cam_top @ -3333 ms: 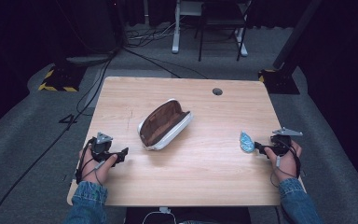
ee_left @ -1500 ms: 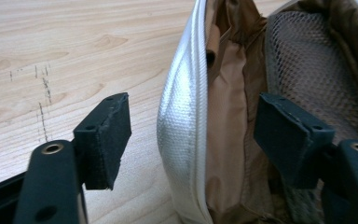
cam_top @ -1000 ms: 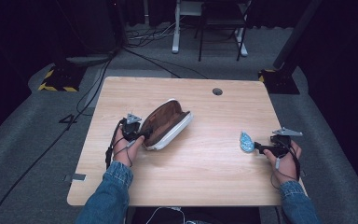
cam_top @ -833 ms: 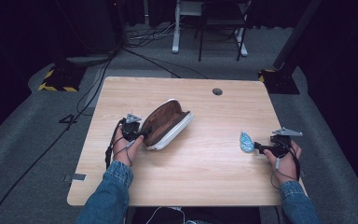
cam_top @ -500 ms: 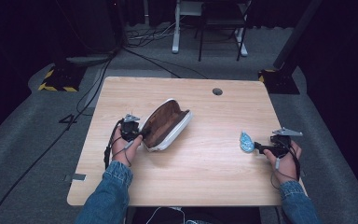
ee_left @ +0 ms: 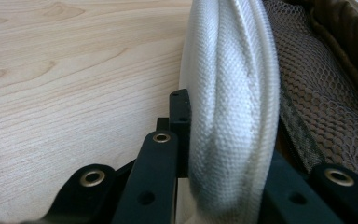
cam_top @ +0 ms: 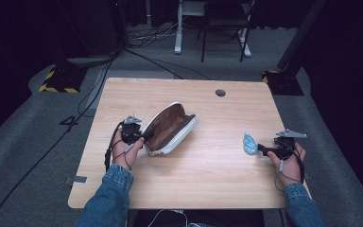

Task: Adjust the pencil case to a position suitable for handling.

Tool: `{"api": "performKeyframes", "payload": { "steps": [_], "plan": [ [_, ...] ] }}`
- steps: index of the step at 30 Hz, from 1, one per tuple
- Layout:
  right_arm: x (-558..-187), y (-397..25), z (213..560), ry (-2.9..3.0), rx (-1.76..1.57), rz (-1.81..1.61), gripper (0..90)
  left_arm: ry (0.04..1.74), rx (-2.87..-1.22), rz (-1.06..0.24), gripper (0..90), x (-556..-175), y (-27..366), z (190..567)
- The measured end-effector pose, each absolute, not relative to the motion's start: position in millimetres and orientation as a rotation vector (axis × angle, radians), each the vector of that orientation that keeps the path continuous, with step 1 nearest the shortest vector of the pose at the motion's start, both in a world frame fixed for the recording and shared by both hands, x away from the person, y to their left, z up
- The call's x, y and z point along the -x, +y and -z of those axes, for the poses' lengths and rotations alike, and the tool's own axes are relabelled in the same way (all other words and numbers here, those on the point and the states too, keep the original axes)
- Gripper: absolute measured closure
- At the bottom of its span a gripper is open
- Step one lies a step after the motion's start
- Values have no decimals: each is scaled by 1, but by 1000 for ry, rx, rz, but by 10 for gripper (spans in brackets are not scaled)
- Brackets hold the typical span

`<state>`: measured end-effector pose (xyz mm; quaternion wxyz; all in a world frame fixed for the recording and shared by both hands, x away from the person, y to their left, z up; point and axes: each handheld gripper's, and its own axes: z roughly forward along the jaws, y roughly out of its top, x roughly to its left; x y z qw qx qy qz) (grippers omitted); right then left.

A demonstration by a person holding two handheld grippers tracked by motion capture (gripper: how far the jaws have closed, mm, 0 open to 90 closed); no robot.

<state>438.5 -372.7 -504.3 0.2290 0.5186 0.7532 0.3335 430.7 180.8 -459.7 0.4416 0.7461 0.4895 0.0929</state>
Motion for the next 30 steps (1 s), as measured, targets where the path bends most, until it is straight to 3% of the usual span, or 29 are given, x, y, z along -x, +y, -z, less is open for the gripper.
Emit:
{"api": "performKeyframes", "payload": {
  "steps": [30],
  "plan": [
    [-438,-373,504,2074,-1427,-917,149,990,-1956,-172,839,-388,159,418]
  ]
}}
